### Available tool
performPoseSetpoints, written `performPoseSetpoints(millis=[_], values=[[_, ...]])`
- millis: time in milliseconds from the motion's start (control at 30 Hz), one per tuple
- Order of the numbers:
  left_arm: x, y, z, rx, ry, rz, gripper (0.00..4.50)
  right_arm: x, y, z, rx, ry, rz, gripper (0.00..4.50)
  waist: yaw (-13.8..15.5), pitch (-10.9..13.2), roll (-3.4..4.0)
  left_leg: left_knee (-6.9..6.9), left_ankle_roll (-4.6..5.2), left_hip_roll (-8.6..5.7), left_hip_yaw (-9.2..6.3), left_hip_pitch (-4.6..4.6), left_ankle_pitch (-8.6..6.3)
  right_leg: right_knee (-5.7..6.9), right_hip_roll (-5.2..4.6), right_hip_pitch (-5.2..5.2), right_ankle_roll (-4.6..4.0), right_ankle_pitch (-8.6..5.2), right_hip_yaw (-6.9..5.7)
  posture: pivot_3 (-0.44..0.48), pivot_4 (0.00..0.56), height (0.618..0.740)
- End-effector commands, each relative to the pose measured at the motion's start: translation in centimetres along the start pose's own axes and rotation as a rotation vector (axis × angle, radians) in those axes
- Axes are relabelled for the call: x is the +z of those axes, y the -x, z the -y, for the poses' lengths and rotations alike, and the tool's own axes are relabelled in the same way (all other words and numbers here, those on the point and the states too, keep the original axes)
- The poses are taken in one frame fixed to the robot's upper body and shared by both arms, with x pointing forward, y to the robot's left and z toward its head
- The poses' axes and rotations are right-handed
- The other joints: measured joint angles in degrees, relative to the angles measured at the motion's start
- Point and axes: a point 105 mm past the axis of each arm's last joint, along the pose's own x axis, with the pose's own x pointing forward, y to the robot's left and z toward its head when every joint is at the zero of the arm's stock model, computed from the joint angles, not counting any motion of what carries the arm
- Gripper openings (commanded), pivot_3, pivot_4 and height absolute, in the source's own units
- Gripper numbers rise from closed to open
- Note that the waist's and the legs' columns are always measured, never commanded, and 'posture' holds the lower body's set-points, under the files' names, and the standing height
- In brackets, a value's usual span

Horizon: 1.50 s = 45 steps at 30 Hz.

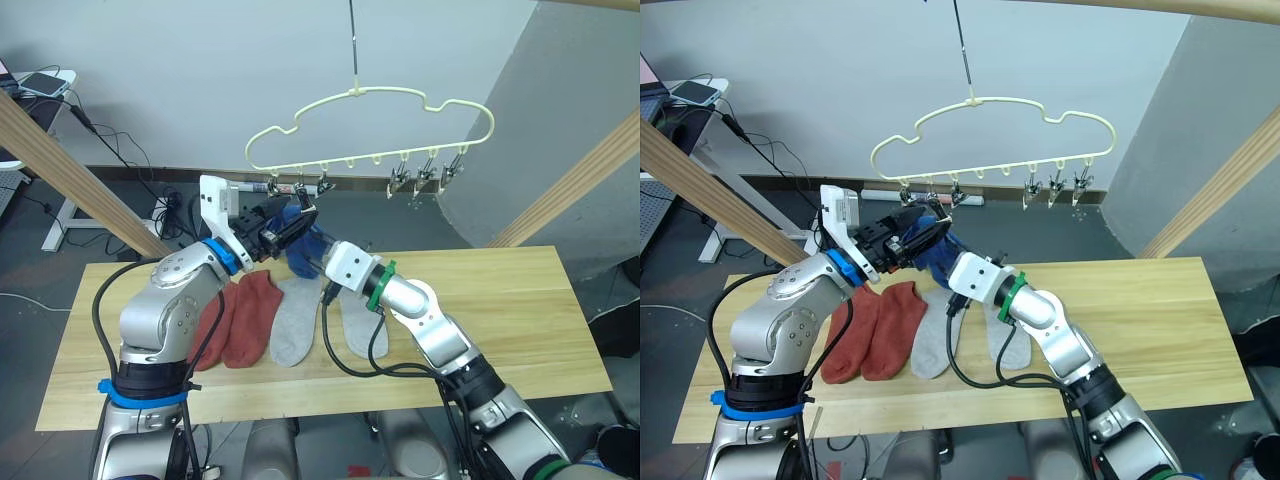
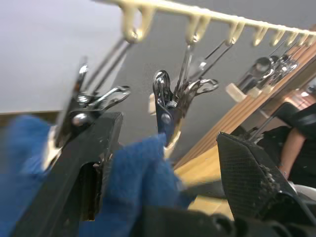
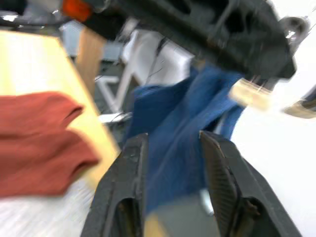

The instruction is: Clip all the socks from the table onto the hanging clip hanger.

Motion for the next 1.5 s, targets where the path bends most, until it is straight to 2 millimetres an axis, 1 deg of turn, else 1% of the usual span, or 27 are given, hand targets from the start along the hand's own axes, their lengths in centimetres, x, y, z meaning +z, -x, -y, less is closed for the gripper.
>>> performPoseSetpoints(millis=[33, 100, 200, 267, 367, 433, 467, 500, 600, 633, 900, 1067, 1333, 1500], values=[[1.4, 0.3, 0.6, -0.013, -0.136, 0.065, 3.44, 1.6, 2.1, 0.2, 0.059, -0.028, 0.006, 1.76, -0.01, 0.0, 0.0, 0.01, 0.0, 0.0, 0.01, 0.0, 0.0, -0.02, -0.01, 0.0, 0.0, 0.0, 0.0, -0.256, 0.313, 0.732], [1.4, 0.4, 0.6, -0.006, -0.172, 0.077, 3.44, 2.0, 3.4, 0.4, 0.083, -0.042, -0.007, 1.76, -0.06, 0.0, -0.01, 0.01, 0.0, 0.0, 0.01, 0.0, 0.0, 0.0, -0.02, 0.0, 0.0, 0.0, 0.0, -0.257, 0.314, 0.732], [1.9, 0.5, 1.7, -0.02, -0.26, 0.148, 3.44, 3.5, 7.5, 1.7, 0.121, -0.09, -0.022, 1.76, -0.05, 0.01, 0.02, 0.0, 0.0, 0.0, 0.01, 0.01, 0.0, 0.01, 0.02, -0.01, -0.01, 0.0, 0.01, -0.259, 0.314, 0.732], [2.3, 0.4, 2.1, -0.001, -0.279, 0.188, 3.44, 4.4, 9.3, 2.6, 0.117, -0.129, -0.021, 1.76, 0.0, 0.0, 0.0, 0.0, 0.0, -0.01, 0.01, -0.01, 0.0, -0.04, -0.02, 0.02, 0.0, 0.0, 0.01, -0.263, 0.316, 0.732], [2.5, 0.1, 2.6, 0.047, -0.272, 0.239, 3.44, 5.4, 11.7, 4.5, 0.069, -0.157, -0.041, 1.76, -0.02, 0.0, 0.0, 0.03, 0.01, -0.02, 0.02, 0.0, 0.0, -0.04, -0.01, 0.04, 0.03, 0.01, 0.01, -0.277, 0.319, 0.732], [2.4, -0.1, 2.8, 0.072, -0.26, 0.255, 3.44, 5.8, 12.5, 5.4, 0.037, -0.169, -0.053, 1.76, -0.09, 0.0, 0.0, 0.03, 0.01, 0.0, 0.01, 0.01, 0.0, -0.04, 0.03, 0.04, 0.04, 0.02, 0.03, -0.281, 0.319, 0.732], [2.3, -0.2, 2.8, 0.08, -0.258, 0.26, 3.44, 6.0, 12.7, 5.6, 0.026, -0.174, -0.056, 1.76, -0.19, 0.0, -0.01, 0.04, 0.01, -0.01, 0.03, 0.01, 0.0, -0.04, 0.03, 0.04, 0.05, 0.02, 0.05, -0.287, 0.32, 0.732], [2.0, -0.3, 2.9, 0.09, -0.246, 0.26, 3.26, 6.1, 12.9, 5.9, 0.011, -0.186, -0.06, 1.79, -0.36, 0.0, 0.0, 0.04, 0.01, 0.0, 0.03, 0.02, 0.0, -0.04, 0.05, 0.04, 0.08, 0.02, 0.05, -0.292, 0.32, 0.732], [1.5, -0.7, 3.1, 0.111, -0.235, 0.26, 2.6, 6.2, 13.3, 6.1, -0.006, -0.208, -0.074, 1.8, -0.53, 0.0, 0.0, 0.04, 0.02, 0.02, 0.05, 0.03, 0.0, -0.03, 0.08, 0.03, 0.23, -0.06, 0.08, -0.297, 0.319, 0.732], [1.3, -0.9, 3.0, 0.129, -0.245, 0.256, 2.26, 6.3, 13.4, 6.2, -0.008, -0.212, -0.079, 1.8, -0.49, 0.0, 0.0, 0.04, 0.02, 0.02, 0.04, 0.02, 0.0, -0.03, 0.09, 0.03, 0.23, -0.06, 0.07, -0.299, 0.318, 0.732], [0.5, -2.0, 1.7, 0.234, -0.238, 0.246, 2.26, 6.6, 14.0, 6.2, -0.001, -0.243, -0.094, 1.8, -0.51, 0.0, 0.0, 0.04, 0.02, -0.01, 0.06, 0.01, 0.0, -0.07, 0.07, 0.03, 0.27, -0.08, 0.08, -0.31, 0.314, 0.732], [0.0, -2.7, 2.2, 0.215, -0.219, 0.244, 2.26, 6.8, 14.1, 6.5, -0.014, -0.246, -0.093, 1.8, -0.64, 0.0, 0.0, 0.04, 0.02, -0.01, 0.07, 0.0, 0.0, -0.07, 0.07, 0.03, 0.28, -0.08, 0.08, -0.324, 0.311, 0.732], [0.8, -3.5, 1.2, 0.296, -0.197, 0.281, 2.26, 7.3, 14.0, 6.5, 0.0, -0.262, -0.078, 1.8, -1.32, 0.0, -0.01, 0.05, 0.02, -0.02, 0.07, 0.0, 0.0, -0.07, 0.07, 0.03, 0.29, -0.08, 0.09, -0.332, 0.313, 0.732], [1.7, -4.1, 1.7, 0.281, -0.185, 0.308, 2.26, 7.5, 14.0, 6.5, 0.008, -0.272, -0.074, 1.8, -1.68, 0.0, -0.01, 0.04, 0.02, -0.02, 0.07, -0.01, 0.0, -0.09, 0.07, 0.03, 0.3, -0.08, 0.08, -0.336, 0.313, 0.732]])
